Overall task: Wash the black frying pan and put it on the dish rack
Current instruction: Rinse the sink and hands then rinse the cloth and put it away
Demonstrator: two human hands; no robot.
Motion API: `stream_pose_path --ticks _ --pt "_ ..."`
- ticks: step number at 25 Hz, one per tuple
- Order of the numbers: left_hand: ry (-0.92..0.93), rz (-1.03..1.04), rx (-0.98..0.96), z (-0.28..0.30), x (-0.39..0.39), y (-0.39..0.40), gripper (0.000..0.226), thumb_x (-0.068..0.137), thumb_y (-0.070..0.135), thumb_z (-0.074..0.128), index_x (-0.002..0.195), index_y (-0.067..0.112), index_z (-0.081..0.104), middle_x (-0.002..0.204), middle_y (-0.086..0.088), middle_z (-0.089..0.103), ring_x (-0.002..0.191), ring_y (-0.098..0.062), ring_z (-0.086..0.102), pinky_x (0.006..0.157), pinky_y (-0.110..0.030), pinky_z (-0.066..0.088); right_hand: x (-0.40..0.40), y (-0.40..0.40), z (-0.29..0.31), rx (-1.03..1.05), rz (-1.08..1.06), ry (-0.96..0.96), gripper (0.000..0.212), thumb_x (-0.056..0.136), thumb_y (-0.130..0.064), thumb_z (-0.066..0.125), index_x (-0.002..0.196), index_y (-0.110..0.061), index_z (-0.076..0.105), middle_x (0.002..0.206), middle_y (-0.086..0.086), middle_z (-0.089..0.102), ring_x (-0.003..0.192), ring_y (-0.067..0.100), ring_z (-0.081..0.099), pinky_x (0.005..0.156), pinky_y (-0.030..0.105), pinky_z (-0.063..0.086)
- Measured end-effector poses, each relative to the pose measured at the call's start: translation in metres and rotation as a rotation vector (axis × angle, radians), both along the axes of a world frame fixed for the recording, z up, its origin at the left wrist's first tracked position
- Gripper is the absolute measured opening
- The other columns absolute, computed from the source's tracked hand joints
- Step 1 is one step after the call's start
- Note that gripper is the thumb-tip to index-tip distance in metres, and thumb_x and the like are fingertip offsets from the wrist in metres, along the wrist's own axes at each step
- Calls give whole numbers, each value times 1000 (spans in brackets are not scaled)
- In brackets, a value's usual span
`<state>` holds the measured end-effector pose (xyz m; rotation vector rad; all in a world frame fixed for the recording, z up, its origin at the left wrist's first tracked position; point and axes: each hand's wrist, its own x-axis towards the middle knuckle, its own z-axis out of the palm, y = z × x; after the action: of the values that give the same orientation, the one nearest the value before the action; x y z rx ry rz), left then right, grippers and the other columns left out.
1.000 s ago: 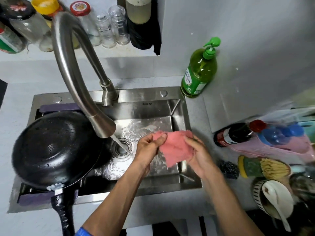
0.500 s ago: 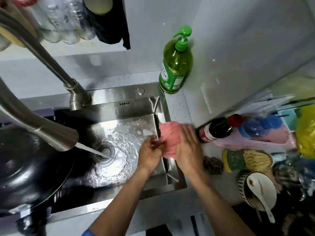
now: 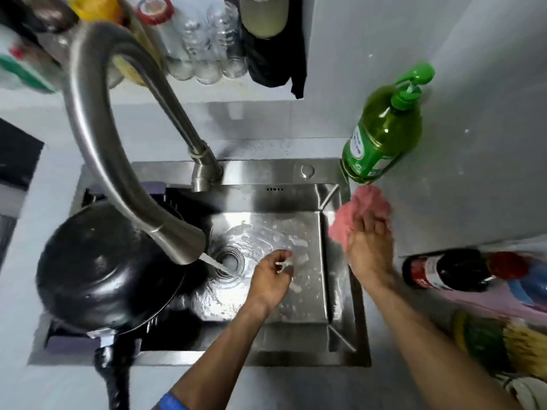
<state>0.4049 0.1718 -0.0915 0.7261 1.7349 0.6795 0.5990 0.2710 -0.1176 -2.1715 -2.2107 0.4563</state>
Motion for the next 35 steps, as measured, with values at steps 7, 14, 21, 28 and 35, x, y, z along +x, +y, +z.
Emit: stream_pose_path --ticks 7,14,21,28,35 --pt "-23 -58 66 7 -20 2 19 92 6 59 90 24 65 88 8 67 65 3 54 65 -14 44 -115 43 56 217 -382 874 21 97 -5 53 84 -15 68 89 -2 70 78 -7 61 65 12 46" --pt "-25 -87 21 -9 -27 -15 20 93 5 56 104 16 68 83 11 63 50 9 51 55 -9 39 -205 100 -9 -312 693 189 54 108 -40 25 159 -33 9 166 -8 -8 154 15 -10 119 33 -14" --pt "138 -160 70 -1 -50 -44 24 91 -2 56 110 7 69 95 5 64 82 -1 58 77 -16 48 -86 112 -24 109 304 189 43 89 1 62 126 -20 68 144 4 54 131 36 45 105 53 45" --pt "241 -220 96 28 -95 -77 18 91 6 57 98 14 72 83 9 66 66 2 57 63 -14 42 -76 -5 4 -290 -630 1161 22 89 -2 61 93 -21 71 94 5 72 72 7 68 66 27 53" --pt "511 -80 259 77 -202 -112 18 82 27 53 94 24 67 82 7 68 74 -16 62 71 -32 52 -144 -171 88 -721 -1100 1652 53 93 -8 43 50 -18 72 59 0 69 47 13 65 56 22 52"
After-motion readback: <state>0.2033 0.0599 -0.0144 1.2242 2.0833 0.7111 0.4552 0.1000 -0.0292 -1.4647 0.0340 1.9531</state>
